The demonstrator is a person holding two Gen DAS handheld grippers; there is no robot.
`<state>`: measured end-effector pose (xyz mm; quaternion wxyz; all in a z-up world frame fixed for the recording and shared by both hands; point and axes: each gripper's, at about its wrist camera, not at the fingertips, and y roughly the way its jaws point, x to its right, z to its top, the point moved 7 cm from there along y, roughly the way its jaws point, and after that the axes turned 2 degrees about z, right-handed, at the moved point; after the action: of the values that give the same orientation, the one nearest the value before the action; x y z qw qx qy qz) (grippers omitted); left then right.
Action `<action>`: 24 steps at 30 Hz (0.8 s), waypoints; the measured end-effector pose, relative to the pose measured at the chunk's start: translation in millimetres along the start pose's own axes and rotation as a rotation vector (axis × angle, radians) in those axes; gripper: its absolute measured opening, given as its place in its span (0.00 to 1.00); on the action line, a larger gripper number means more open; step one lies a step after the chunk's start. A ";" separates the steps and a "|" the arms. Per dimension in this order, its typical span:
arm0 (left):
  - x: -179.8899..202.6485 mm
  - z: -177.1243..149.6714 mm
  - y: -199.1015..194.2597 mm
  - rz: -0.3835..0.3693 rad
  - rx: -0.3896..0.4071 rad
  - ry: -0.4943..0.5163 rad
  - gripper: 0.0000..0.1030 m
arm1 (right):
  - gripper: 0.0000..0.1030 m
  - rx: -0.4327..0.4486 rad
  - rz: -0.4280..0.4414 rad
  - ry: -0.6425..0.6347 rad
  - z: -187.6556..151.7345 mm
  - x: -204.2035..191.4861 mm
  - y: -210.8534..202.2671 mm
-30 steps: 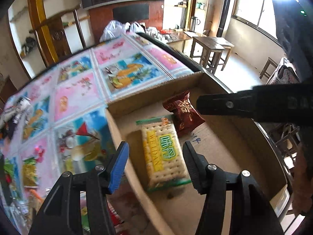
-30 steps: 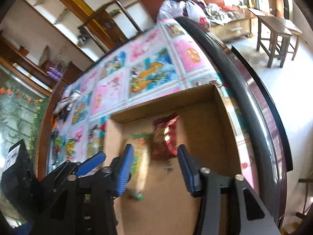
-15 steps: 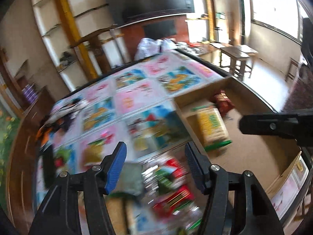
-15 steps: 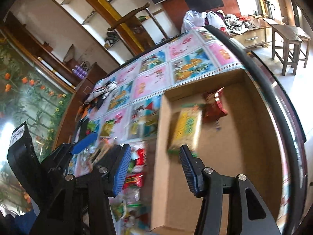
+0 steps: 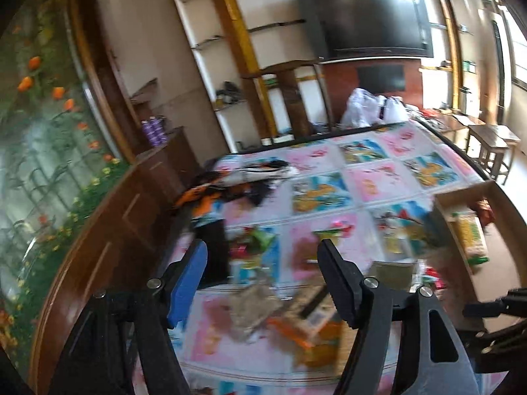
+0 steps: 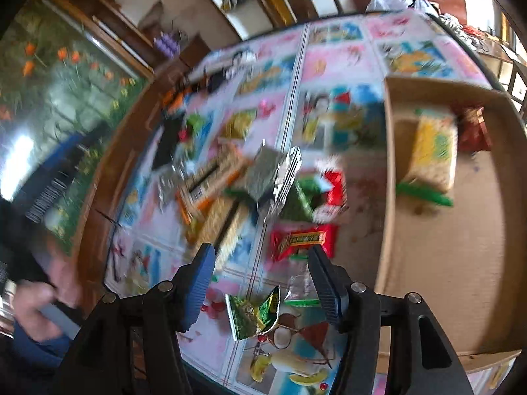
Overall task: Organize snacks
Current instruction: 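Withdraw both grippers from the box back over the snack pile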
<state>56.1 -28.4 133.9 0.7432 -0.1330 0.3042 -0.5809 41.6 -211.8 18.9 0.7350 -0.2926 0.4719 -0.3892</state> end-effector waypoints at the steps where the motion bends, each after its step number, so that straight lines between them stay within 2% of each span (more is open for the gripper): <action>1: -8.3 -1.2 -2.4 0.015 0.004 -0.008 0.69 | 0.61 -0.013 -0.012 -0.003 -1.6 -0.3 5.7; 7: -45.2 -7.5 -6.9 0.077 0.007 -0.033 0.71 | 0.62 -0.082 -0.090 0.003 -6.7 9.1 41.6; 14: -72.8 -12.0 -7.7 0.122 -0.001 -0.058 0.72 | 0.63 -0.116 -0.147 -0.042 -14.8 0.8 60.7; 20: -97.6 -15.6 -7.1 0.170 -0.006 -0.095 0.72 | 0.63 -0.167 -0.109 -0.072 -26.0 -16.5 76.9; 24: -123.3 -17.4 -10.3 0.218 -0.008 -0.141 0.72 | 0.63 -0.202 -0.065 -0.141 -34.5 -40.9 85.9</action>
<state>20.2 87.8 162.7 0.8209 -0.1424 0.2662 -0.4848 25.0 -134.1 -43.7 0.7203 -0.4067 0.4461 -0.3418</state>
